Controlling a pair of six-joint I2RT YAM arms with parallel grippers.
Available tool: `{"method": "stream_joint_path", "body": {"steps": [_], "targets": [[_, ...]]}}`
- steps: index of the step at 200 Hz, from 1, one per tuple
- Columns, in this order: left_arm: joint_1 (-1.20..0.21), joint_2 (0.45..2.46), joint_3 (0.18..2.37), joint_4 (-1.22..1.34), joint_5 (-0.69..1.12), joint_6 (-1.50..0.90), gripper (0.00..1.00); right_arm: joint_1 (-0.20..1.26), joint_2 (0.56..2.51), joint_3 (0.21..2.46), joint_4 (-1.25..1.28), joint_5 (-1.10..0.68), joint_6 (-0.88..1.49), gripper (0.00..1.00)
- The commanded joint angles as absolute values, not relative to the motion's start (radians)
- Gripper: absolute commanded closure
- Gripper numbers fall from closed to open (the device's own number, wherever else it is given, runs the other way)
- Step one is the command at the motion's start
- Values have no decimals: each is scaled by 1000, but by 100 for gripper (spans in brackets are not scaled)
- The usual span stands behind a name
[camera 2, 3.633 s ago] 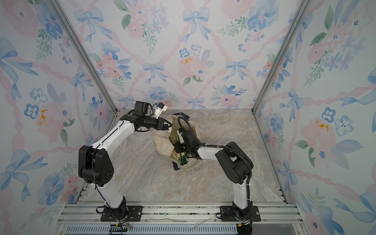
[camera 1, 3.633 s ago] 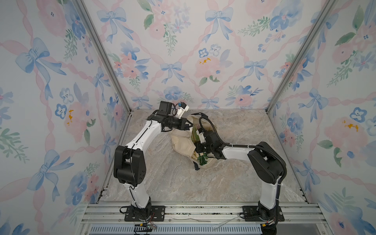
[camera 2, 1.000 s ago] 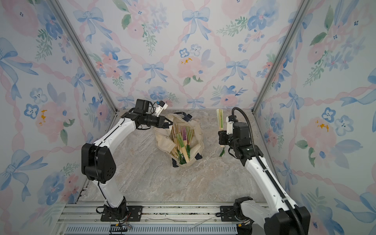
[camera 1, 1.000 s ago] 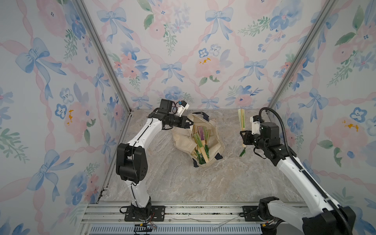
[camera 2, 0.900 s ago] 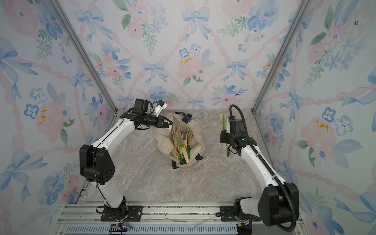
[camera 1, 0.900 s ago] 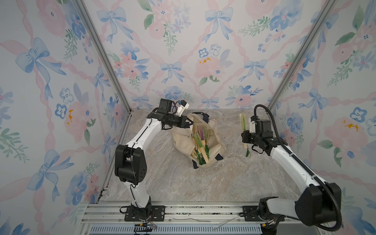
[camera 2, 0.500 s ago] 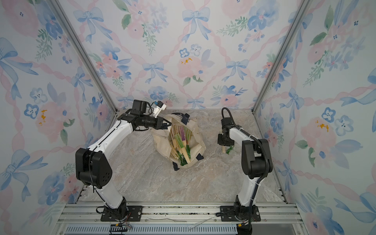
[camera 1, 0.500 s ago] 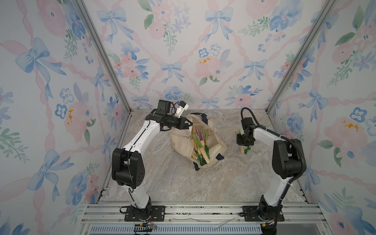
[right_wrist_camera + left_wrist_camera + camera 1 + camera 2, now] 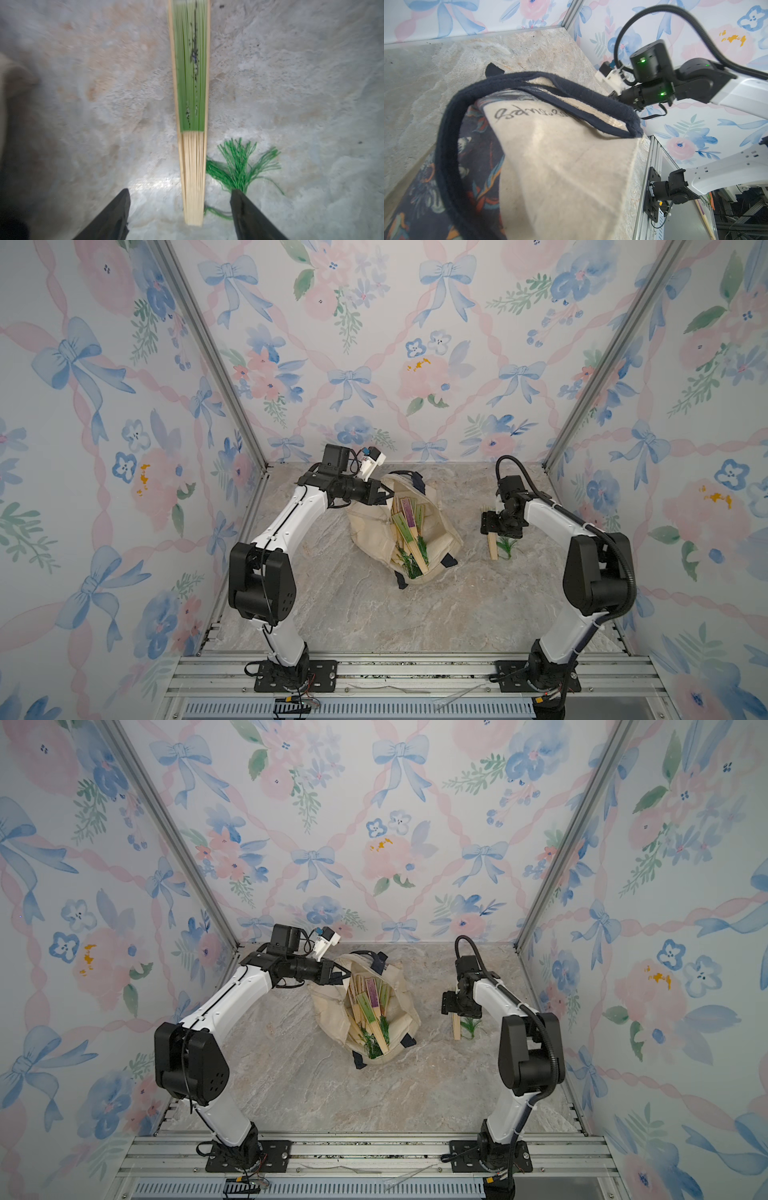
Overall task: Take out the folding fans from the tote bags
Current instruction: Place the folding fan at the center of the board, then pick up the folding fan from the canvas bag.
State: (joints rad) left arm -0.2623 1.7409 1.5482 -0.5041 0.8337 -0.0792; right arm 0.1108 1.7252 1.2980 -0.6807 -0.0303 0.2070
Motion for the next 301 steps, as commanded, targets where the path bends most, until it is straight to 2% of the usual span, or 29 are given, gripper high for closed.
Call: {"method": "stream_joint_path", "body": {"steps": [1, 42, 73, 96, 133, 161, 189, 231, 301], "targets": [[-276, 1724, 1581, -484, 855, -68, 100, 103, 1548, 1250, -672, -257, 167, 21], [-282, 1741, 1604, -484, 851, -77, 100, 111, 1319, 1099, -521, -615, 195, 20], [-284, 1750, 1615, -485, 847, -79, 100, 210, 1185, 965, -329, -684, 251, 20], [-283, 1762, 1621, -483, 847, -85, 100, 366, 1112, 839, -140, -566, 309, 21], [-285, 1777, 1628, -484, 845, -96, 100, 697, 1099, 657, 100, -52, 280, 24], [-287, 1783, 1635, -483, 848, -100, 100, 807, 1204, 639, 183, 158, 242, 28], [-291, 1780, 1632, -484, 850, -100, 100, 825, 1359, 724, 175, 243, 217, 37], [-293, 1778, 1627, -484, 867, -100, 100, 824, 1554, 881, 126, 322, 151, 39], [-292, 1803, 1651, -484, 871, -122, 100, 830, 1767, 1023, 109, 347, 149, 40]]}}
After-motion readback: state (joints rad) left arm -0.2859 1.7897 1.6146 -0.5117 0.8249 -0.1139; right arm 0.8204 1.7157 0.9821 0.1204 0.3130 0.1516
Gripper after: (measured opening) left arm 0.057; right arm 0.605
